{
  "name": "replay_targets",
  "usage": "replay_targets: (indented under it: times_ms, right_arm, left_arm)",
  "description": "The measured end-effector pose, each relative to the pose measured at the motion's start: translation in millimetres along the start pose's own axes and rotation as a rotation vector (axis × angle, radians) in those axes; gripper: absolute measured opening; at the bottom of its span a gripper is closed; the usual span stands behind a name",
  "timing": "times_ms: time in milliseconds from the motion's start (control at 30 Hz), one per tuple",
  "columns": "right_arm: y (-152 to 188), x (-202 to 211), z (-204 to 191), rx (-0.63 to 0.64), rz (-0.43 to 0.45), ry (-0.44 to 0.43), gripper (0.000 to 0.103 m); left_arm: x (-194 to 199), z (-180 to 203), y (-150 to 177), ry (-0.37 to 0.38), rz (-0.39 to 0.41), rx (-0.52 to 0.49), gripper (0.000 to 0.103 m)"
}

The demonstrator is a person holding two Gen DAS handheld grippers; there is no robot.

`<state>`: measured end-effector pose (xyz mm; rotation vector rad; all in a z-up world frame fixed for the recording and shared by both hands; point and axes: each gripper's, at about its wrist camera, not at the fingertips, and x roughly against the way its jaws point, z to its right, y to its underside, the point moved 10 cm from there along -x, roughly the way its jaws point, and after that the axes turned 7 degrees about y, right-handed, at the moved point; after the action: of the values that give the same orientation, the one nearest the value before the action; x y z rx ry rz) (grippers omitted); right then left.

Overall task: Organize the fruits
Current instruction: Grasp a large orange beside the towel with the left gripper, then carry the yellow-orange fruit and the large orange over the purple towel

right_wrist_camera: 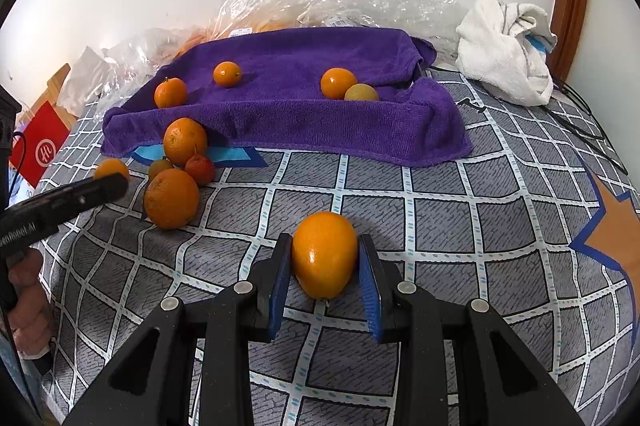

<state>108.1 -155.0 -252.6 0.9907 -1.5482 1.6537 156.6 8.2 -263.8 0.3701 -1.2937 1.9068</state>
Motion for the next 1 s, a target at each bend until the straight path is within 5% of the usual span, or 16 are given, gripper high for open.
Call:
replay_targets:
  times_ms: [467,800,1000]
  right_arm:
    - [-11,14,6,-0.030,0.014,-0.027,0.032]
    - [-48,43,14,-0.051,0.069,-0.052,0.032]
    - [-86,63,25,-0.046,0.130,-0.020,0.032]
  left_arm:
    - [36,-28,-27,-0.060,0.183,0.089,0.033]
    - [49,-29,-35,-0.040,0.230,0.104,0.033]
    - [63,-27,-52,-0.117,0.211,0.065,0.033]
